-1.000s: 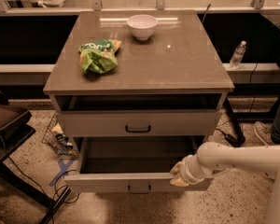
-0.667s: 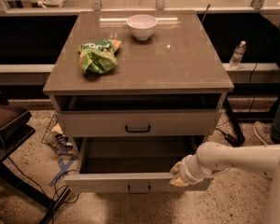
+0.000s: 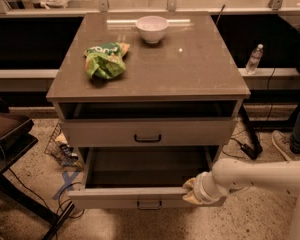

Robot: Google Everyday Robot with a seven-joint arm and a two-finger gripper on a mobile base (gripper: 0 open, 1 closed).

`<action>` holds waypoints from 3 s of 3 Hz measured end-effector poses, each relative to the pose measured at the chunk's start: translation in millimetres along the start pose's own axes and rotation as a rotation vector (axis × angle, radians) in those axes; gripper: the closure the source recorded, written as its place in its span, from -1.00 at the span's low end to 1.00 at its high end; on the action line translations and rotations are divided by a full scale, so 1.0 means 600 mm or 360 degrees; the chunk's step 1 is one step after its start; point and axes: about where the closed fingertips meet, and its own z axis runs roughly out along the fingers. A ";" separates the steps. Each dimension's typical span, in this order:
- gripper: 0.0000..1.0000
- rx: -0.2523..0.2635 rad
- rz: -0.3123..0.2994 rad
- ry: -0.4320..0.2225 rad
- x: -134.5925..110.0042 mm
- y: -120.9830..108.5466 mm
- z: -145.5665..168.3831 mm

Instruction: Open middle drawer

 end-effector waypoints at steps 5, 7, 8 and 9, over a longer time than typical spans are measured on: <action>0.48 -0.0001 0.0001 0.0000 -0.004 0.000 -0.010; -0.43 -0.0001 0.0001 0.0000 -0.004 0.000 -0.010; -0.90 -0.0001 0.0001 0.0000 -0.004 0.000 -0.010; -1.00 -0.0003 0.0000 0.0000 -0.005 0.001 -0.009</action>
Offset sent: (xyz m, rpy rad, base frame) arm -0.2961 -0.0089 -0.0252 0.1363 0.4315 -0.2952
